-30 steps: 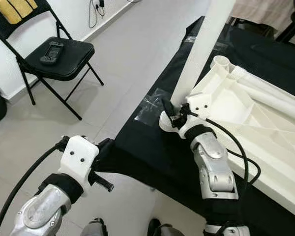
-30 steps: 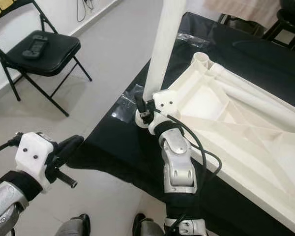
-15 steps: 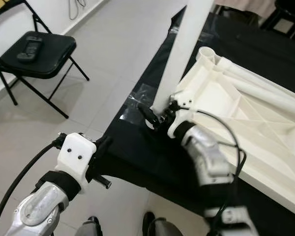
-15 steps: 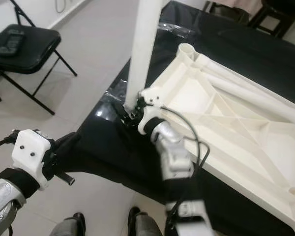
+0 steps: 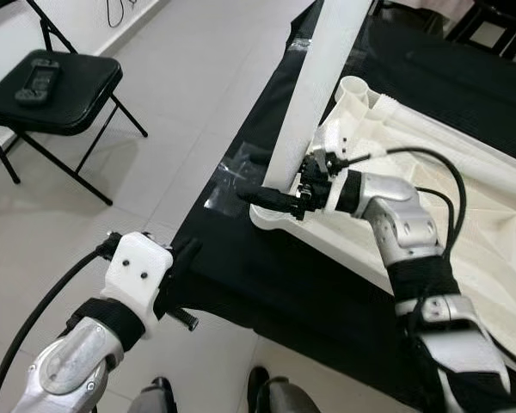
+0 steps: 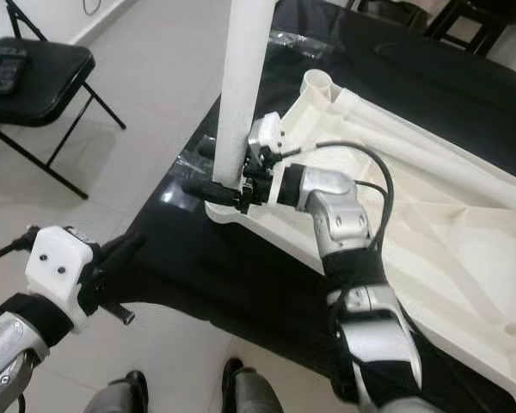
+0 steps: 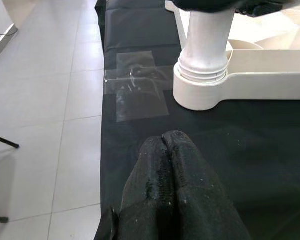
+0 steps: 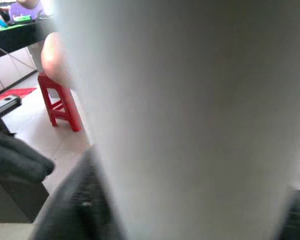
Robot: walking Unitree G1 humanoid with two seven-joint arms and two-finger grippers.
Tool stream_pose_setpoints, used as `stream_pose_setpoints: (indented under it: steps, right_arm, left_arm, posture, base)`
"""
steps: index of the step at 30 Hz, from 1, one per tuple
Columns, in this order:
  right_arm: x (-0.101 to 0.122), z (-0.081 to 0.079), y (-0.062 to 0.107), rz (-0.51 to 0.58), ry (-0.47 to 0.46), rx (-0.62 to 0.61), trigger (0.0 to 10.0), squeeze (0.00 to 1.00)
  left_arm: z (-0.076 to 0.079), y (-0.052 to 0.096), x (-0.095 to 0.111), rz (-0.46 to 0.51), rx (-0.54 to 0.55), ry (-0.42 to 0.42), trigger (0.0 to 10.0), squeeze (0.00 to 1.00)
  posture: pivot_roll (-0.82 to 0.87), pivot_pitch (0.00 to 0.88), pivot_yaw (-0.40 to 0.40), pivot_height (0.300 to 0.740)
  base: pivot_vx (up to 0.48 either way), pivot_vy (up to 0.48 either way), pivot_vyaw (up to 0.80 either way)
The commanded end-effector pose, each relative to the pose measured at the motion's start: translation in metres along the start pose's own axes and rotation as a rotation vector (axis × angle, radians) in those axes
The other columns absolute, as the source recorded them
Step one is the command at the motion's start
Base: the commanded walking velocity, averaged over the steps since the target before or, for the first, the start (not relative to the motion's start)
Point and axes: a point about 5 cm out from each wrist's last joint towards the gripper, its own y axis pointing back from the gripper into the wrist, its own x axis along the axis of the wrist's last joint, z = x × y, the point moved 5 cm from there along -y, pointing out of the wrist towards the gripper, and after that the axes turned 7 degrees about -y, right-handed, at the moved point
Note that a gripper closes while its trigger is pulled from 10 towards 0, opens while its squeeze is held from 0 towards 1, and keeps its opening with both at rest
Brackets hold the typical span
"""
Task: Building children table
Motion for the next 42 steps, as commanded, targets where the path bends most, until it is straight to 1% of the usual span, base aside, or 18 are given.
stream_pose_setpoints:
  steps: [1,10,13,15,17,18,20,21,22,23,27,32,33,34,35,36,37,42]
  right_arm:
    - [-0.006,-0.003,-0.001,-0.005,-0.011,0.043,0.0,0.00]
    - [-0.012,0.004,0.009,-0.023,-0.034,0.048,0.0,0.00]
    - [-0.020,0.007,0.017,-0.031,-0.044,-0.004,0.0,0.00]
    - [-0.036,0.011,0.022,-0.043,-0.046,-0.142,0.0,0.00]
    - [-0.036,0.011,0.022,-0.043,-0.046,-0.142,0.0,0.00]
    - [-0.053,0.023,0.023,-0.028,-0.063,-0.411,0.0,0.00]
    - [-0.053,0.023,0.023,-0.028,-0.063,-0.411,0.0,0.00]
    - [-0.090,0.018,0.039,-0.128,-0.081,-0.742,0.0,0.00]
    - [-0.107,-0.004,0.038,-0.170,-0.083,-0.869,0.0,0.00]
    - [-0.111,-0.018,0.037,-0.181,-0.077,-0.931,0.0,0.00]
    - [-0.104,-0.023,0.022,-0.154,-0.062,-0.880,0.0,0.00]
    - [-0.100,-0.017,0.013,-0.139,-0.052,-0.857,0.0,0.00]
    - [-0.097,-0.015,0.010,-0.128,-0.049,-0.852,0.9,0.00]
    - [-0.097,-0.015,0.010,-0.128,-0.049,-0.852,0.9,0.00]
    - [-0.094,-0.014,0.005,-0.111,-0.050,-0.829,10.0,0.00]
    - [-0.086,-0.014,-0.001,-0.086,-0.044,-0.813,10.0,0.14]
    - [-0.075,-0.017,-0.011,-0.036,-0.064,-0.730,10.0,1.00]
    - [-0.049,-0.015,-0.023,0.044,-0.057,-0.619,10.0,1.00]
  left_arm:
    - [0.004,0.001,-0.004,-0.015,-0.008,0.007,10.0,0.00]
    - [0.005,0.001,-0.005,-0.019,-0.009,0.010,10.0,0.00]
    - [0.006,0.002,-0.005,-0.020,-0.014,0.016,10.0,0.00]
    - [0.007,0.002,-0.005,-0.021,-0.017,0.021,10.0,0.00]
    - [0.007,0.002,-0.005,-0.021,-0.017,0.021,10.0,0.00]
    - [0.007,0.003,-0.005,-0.022,-0.019,0.026,10.0,0.00]
    - [0.007,0.003,-0.005,-0.022,-0.019,0.026,10.0,0.00]
    - [0.007,0.003,-0.006,-0.022,-0.024,0.039,10.0,0.00]
    - [0.009,0.003,-0.005,-0.020,-0.036,0.048,10.0,0.00]
    - [0.011,0.002,-0.005,-0.018,-0.042,0.058,10.0,0.00]
    - [0.013,0.001,-0.007,-0.023,-0.047,0.059,10.0,0.00]
    - [0.012,0.000,-0.007,-0.021,-0.045,0.056,10.0,0.00]
    - [0.011,0.001,-0.007,-0.023,-0.040,0.052,10.0,0.00]
    - [0.011,0.001,-0.007,-0.023,-0.040,0.052,10.0,0.00]
    - [0.009,0.001,-0.007,-0.022,-0.035,0.048,10.0,0.00]
    - [0.008,0.001,-0.007,-0.022,-0.032,0.047,10.0,0.00]
    - [0.009,0.000,-0.007,-0.021,-0.033,0.046,10.0,0.00]
    - [0.009,-0.001,-0.008,-0.021,-0.037,0.038,10.0,0.00]
  posture:
    - [0.19,0.286,-0.165,0.740]
    - [0.18,0.296,-0.168,0.740]
    - [0.16,0.307,-0.173,0.740]
    - [0.14,0.313,-0.175,0.740]
    - [0.14,0.313,-0.175,0.740]
    - [0.11,0.320,-0.167,0.740]
    - [0.11,0.320,-0.167,0.740]
    - [0.09,0.336,-0.151,0.740]
    - [0.10,0.337,-0.152,0.740]
    - [0.08,0.332,-0.141,0.740]
    - [0.09,0.331,-0.147,0.740]
    - [0.10,0.324,-0.152,0.740]
    - [0.10,0.323,-0.151,0.740]
    - [0.10,0.323,-0.151,0.740]
    - [0.10,0.323,-0.152,0.740]
    - [0.10,0.318,-0.149,0.740]
    - [0.11,0.317,-0.149,0.740]
    - [0.11,0.310,-0.153,0.740]
  base:
    - [0.000,0.000,0.00]
    - [0.000,0.000,0.00]
    - [0.000,0.000,0.00]
    - [0.000,0.000,0.00]
    - [0.000,0.000,0.00]
    - [0.000,0.000,0.00]
    - [0.000,0.000,0.00]
    - [0.000,0.000,0.00]
    - [0.000,0.000,0.00]
    - [0.000,0.000,0.00]
    - [0.000,0.000,0.00]
    - [0.000,0.000,0.00]
    - [0.000,0.000,0.00]
    - [0.000,0.000,0.00]
    - [0.000,0.000,0.00]
    - [0.000,0.000,0.00]
    - [0.000,0.000,0.00]
    - [0.000,0.000,0.00]
